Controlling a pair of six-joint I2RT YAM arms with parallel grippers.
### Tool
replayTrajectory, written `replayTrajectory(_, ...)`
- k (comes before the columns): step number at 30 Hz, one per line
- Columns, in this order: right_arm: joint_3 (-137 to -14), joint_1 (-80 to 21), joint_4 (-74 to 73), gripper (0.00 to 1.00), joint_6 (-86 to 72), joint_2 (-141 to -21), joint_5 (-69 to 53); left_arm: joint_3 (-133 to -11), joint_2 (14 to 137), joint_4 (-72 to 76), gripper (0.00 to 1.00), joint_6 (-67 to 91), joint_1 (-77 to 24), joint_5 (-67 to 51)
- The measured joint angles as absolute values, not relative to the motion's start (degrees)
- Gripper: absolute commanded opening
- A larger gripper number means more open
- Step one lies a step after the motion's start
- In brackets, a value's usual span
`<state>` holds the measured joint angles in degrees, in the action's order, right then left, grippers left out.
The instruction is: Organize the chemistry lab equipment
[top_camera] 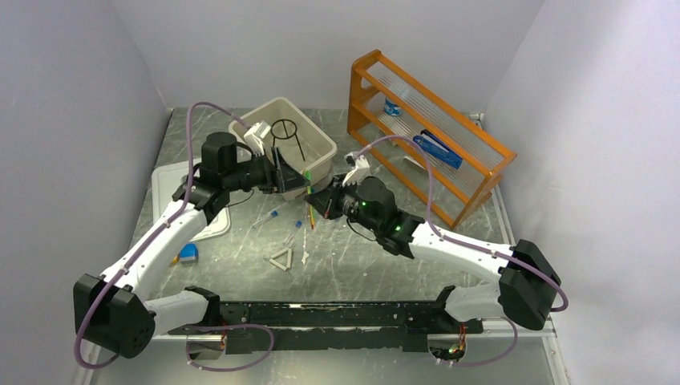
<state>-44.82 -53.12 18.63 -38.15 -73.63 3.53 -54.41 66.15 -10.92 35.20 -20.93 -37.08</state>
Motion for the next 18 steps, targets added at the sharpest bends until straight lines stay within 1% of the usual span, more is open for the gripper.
replayTrajectory(3, -44.8, -52.8, 19.6, 0.03, -38.5, -73.6, 1.2, -53.8, 66.6, -8.1, 0.53, 35.8, -20.9, -39.9)
replayTrajectory(6, -44.9, -52.4, 20.3, 0.03, -38.6, -73.6, -0.8, -53.0, 66.6, -6.6, 0.45, 36.3, -20.9, -40.8)
replayTrajectory(12, -45.2, -52.1, 20.7, 0.03, -38.6, -73.9, -3.3, -50.9, 66.8, -4.4, 0.36, 37.1, -20.9, -42.0)
replayTrajectory(15, -45.8, -52.1, 20.8, 0.04, -38.6, -74.4, -3.8, -49.4, 66.8, -2.6, 0.26, 38.1, -20.9, -43.4)
replayTrajectory(17, -46.2, -52.1, 20.8, 0.09, -38.8, -74.8, -4.0, -49.2, 66.9, -2.2, 0.17, 38.2, -20.9, -43.9)
replayTrajectory(18, -46.3, -52.1, 20.8, 0.14, -38.9, -75.0, -4.2, -49.3, 67.0, -2.3, 0.13, 37.9, -20.9, -43.9)
